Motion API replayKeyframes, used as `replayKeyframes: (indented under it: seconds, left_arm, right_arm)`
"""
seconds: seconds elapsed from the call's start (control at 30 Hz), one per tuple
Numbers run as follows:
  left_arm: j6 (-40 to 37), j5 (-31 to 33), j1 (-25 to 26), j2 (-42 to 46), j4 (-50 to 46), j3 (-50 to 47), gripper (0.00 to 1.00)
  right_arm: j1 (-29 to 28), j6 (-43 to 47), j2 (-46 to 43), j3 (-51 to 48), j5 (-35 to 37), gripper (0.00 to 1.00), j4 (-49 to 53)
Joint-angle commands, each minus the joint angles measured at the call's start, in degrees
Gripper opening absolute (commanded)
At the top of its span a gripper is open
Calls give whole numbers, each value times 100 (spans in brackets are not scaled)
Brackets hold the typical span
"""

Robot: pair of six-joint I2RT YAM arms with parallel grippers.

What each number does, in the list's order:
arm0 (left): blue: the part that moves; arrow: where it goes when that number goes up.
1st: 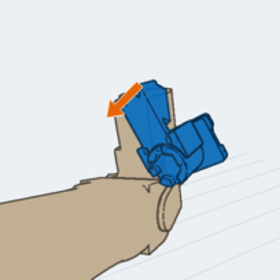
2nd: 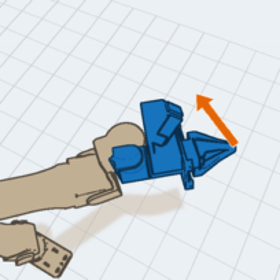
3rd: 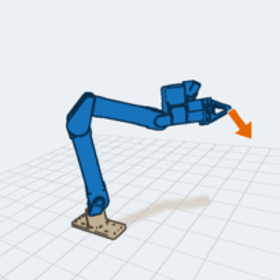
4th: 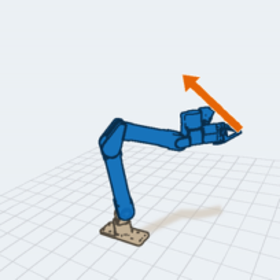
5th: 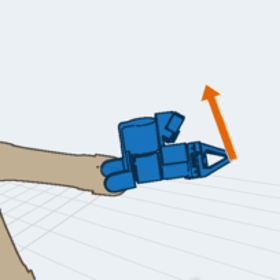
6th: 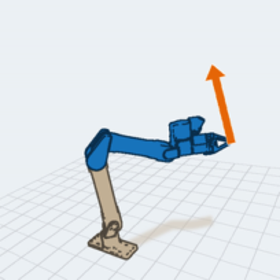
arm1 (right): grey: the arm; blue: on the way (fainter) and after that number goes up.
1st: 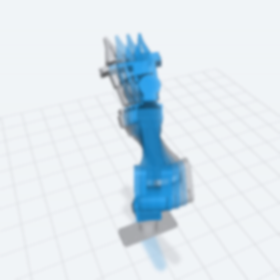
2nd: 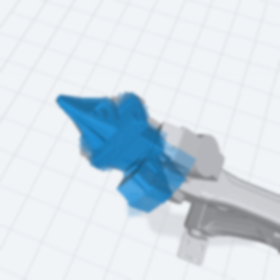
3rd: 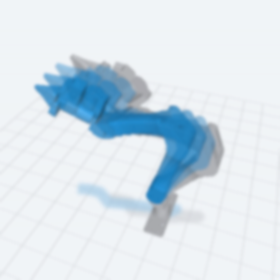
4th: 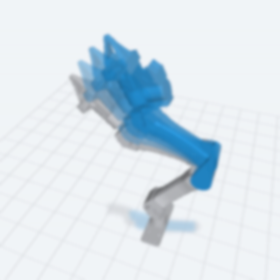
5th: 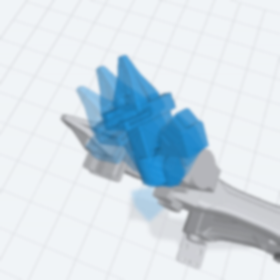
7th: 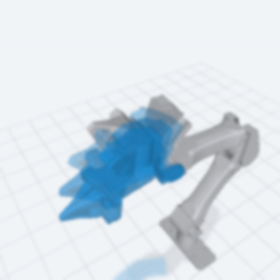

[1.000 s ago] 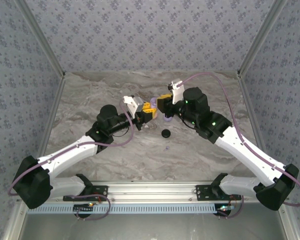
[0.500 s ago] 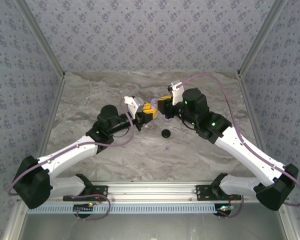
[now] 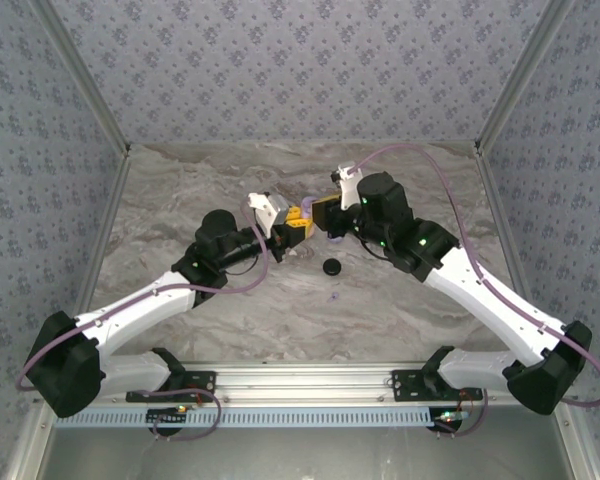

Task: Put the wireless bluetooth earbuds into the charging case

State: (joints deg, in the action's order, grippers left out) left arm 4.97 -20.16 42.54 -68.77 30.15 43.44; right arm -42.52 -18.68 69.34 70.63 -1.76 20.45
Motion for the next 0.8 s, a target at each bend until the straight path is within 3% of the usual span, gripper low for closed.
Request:
replayKeyframes:
  seconds: [0.0,0.33,0.63,0.77]
  left_arm:
    - [-101,48,10,114,387,120,2]
    - [-103,29,17,102,391,111,2]
    - [-44,46,17,101,514,46,2]
    - [-8,156,14,118,567,7,2]
  right_arm:
    - [-11,-127,62,145,7,24,466]
    - [85,-161,50,241,-305,30,495]
    - [734,-436,-587,16,-1631,61,-320]
    - [989,-415,-919,-181,-1614,73,-417]
